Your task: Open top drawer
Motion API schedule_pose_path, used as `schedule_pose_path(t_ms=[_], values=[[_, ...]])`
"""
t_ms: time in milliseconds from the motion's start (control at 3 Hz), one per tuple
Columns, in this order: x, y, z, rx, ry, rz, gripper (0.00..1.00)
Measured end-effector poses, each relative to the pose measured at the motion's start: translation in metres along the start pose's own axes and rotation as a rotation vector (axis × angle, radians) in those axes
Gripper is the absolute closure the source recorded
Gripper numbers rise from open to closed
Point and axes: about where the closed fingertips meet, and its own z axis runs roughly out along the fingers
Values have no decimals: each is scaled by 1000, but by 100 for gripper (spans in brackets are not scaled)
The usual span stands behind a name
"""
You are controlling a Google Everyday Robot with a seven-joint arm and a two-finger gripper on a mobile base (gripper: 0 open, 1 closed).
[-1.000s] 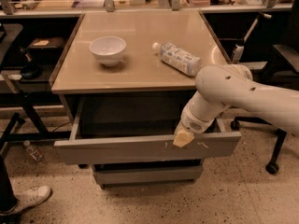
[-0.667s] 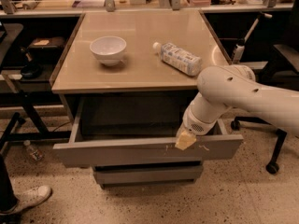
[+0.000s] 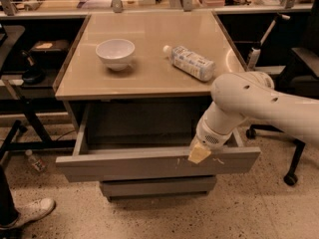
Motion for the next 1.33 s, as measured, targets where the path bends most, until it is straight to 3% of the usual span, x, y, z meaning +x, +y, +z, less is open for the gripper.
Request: schedule_pose_path(t_ms=[1333], values=[[8,16,-9,-7,41,12,100]])
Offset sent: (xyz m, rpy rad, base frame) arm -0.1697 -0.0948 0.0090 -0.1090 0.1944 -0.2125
